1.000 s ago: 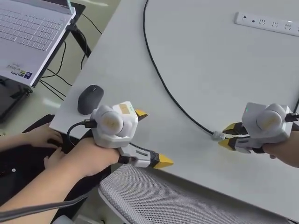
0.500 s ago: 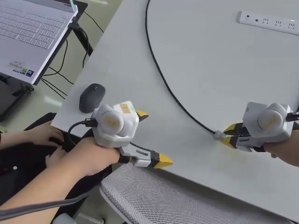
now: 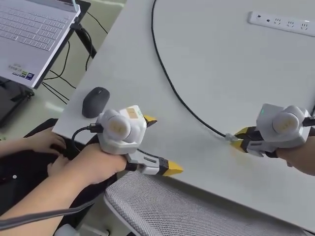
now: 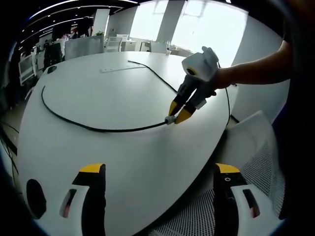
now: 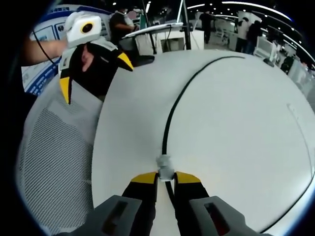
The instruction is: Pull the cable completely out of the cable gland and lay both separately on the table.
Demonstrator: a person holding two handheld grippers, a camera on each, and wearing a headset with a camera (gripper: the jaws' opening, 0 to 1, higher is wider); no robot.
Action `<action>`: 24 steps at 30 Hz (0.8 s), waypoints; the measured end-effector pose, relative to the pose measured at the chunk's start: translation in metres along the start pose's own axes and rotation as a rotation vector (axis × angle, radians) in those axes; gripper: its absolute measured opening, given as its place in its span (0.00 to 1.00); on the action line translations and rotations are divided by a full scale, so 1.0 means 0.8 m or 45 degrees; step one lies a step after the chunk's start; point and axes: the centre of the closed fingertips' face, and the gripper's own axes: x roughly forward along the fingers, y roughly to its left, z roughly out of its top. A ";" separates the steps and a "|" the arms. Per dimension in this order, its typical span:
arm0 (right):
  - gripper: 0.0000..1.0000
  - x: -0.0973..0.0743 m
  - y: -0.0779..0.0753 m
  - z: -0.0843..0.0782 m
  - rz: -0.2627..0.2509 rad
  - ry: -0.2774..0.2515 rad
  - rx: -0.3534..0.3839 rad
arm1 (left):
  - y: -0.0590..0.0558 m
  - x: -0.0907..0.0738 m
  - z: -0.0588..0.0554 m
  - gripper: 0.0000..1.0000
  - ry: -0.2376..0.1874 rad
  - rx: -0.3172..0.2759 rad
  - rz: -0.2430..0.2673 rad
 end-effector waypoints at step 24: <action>0.07 -0.061 0.039 0.022 0.022 -0.112 0.033 | -0.045 0.029 0.071 0.87 -0.101 0.140 -0.131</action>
